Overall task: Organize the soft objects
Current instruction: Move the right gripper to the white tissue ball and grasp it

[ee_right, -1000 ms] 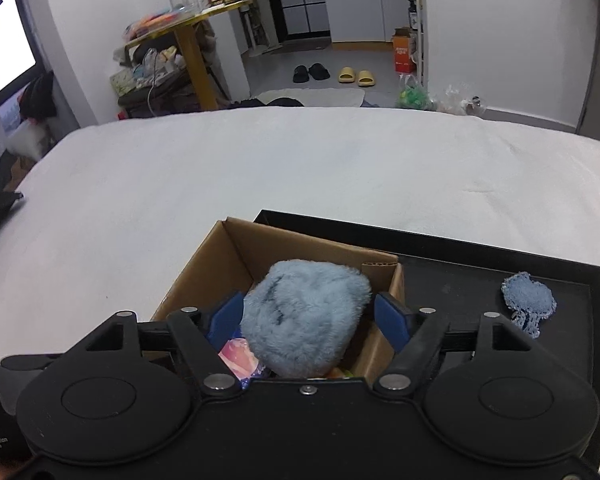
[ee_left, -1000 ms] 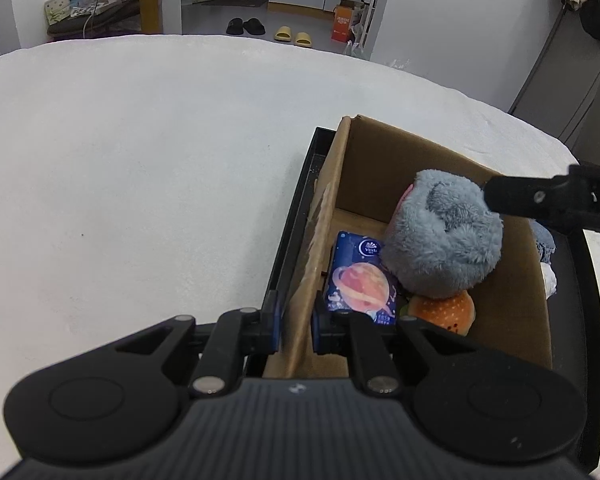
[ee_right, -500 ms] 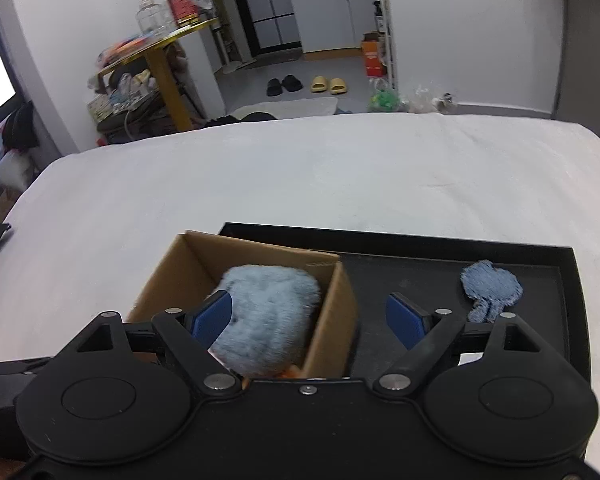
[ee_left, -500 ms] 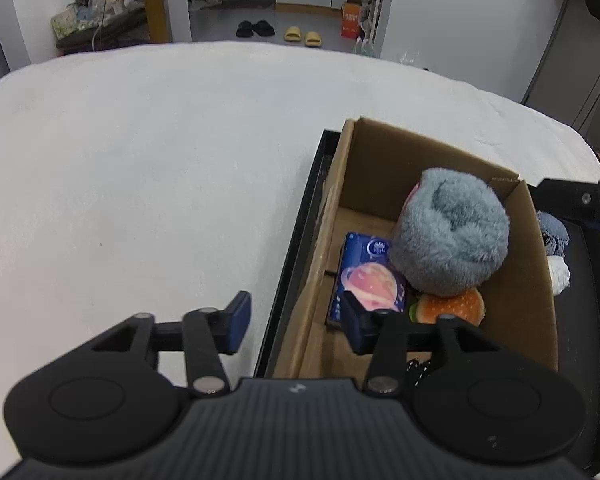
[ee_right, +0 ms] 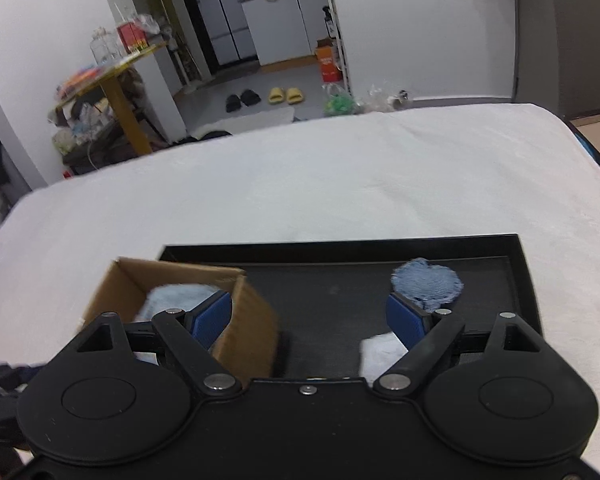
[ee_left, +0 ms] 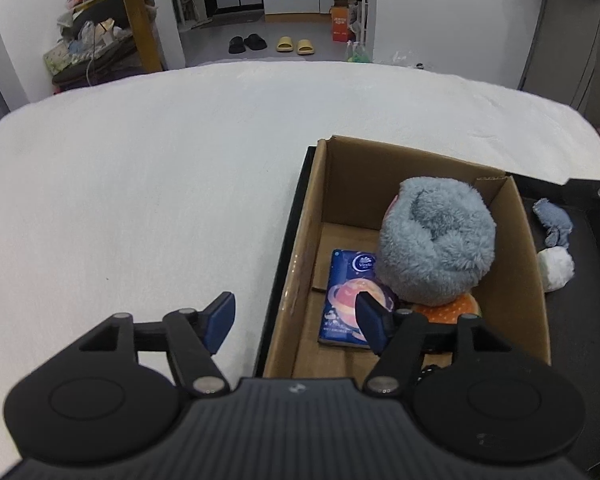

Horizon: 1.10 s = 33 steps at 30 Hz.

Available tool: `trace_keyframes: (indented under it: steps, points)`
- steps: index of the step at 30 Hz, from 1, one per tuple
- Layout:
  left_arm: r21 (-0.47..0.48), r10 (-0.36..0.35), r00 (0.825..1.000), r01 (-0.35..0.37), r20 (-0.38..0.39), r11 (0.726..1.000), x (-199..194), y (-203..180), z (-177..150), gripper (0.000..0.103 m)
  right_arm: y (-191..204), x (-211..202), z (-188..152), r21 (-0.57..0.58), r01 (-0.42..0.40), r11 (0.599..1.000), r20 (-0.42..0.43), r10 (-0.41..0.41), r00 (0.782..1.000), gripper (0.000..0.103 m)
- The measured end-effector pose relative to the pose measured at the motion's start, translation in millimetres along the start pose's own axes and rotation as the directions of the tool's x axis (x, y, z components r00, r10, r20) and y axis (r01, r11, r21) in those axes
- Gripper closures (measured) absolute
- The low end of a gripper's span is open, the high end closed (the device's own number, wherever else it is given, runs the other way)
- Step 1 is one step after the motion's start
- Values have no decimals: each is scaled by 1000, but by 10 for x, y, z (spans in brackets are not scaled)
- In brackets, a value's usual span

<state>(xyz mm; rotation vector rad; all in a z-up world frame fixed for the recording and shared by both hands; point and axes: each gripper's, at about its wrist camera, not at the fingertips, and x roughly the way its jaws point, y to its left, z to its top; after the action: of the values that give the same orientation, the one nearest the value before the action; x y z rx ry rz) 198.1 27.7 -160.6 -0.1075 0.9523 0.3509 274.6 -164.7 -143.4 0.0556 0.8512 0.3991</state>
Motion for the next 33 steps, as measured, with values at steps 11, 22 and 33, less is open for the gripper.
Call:
trace_keyframes:
  steps: [11, 22, 33]
  points:
    - [43, 62, 998, -61, -14, 997, 47, -161, 17, 38, -251, 227, -111, -23, 59, 998, -102, -61, 993, 19]
    - [45, 120, 992, -118, -31, 992, 108, -273, 7, 38, -308, 550, -283, -67, 33, 997, -229, -48, 972, 20]
    - [67, 136, 990, -135, -22, 989, 95, -373, 51, 38, -371, 536, -303, -62, 43, 997, -238, -56, 970, 59]
